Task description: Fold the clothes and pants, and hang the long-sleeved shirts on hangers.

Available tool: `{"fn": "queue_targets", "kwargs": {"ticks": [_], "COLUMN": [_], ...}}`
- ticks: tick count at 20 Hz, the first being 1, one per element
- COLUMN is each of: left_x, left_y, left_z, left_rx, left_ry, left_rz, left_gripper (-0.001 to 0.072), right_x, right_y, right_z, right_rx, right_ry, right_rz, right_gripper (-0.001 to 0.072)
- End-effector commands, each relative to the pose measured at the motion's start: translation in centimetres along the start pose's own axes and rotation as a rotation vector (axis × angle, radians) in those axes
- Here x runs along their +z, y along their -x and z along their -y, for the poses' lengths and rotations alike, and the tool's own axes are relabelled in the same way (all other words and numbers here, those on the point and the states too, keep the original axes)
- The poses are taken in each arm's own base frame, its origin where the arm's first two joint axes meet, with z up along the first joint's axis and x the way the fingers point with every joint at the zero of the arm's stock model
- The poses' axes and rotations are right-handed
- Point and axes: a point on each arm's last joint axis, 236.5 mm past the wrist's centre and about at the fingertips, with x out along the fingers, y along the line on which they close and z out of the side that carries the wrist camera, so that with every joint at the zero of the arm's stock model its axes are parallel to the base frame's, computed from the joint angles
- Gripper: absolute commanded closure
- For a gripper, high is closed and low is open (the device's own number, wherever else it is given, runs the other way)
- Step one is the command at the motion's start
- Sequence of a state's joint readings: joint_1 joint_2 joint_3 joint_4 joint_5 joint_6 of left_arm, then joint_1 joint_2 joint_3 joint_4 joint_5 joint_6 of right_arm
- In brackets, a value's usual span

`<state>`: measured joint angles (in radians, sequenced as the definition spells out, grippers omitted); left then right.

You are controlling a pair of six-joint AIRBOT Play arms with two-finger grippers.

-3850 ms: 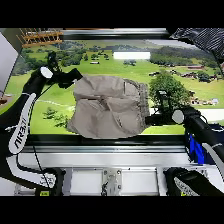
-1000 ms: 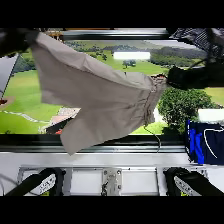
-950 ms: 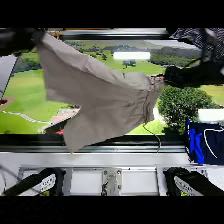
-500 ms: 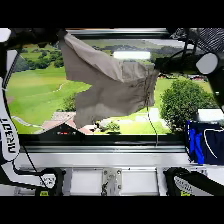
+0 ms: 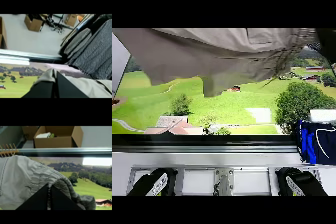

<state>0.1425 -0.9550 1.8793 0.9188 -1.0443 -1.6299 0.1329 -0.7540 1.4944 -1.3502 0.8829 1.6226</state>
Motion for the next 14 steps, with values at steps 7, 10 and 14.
{"fn": "queue_targets", "kwargs": {"ticks": [7, 10, 14], "left_x": [5.0, 4.7, -0.1], "left_y": [14.2, 9.9, -2.5], "left_z": [6.7, 2.9, -4.6], "left_rx": [0.002, 0.057, 0.07], "left_ry": [-0.107, -0.066, 0.069], "left_rz": [0.438, 0.351, 0.053], "left_gripper": [0.0703, 0.0703, 0.0703], "right_x": [-2.2, -6.0, -14.3], "right_y": [8.6, 7.9, 4.9], "right_z": [-1.8, -1.2, 0.8], "right_rx": [0.009, -0.038, -0.145], "right_ry": [-0.149, -0.289, -0.329], "right_rz": [-0.084, -0.249, -0.637], "right_gripper": [0.0694, 0.0695, 0.0695]}}
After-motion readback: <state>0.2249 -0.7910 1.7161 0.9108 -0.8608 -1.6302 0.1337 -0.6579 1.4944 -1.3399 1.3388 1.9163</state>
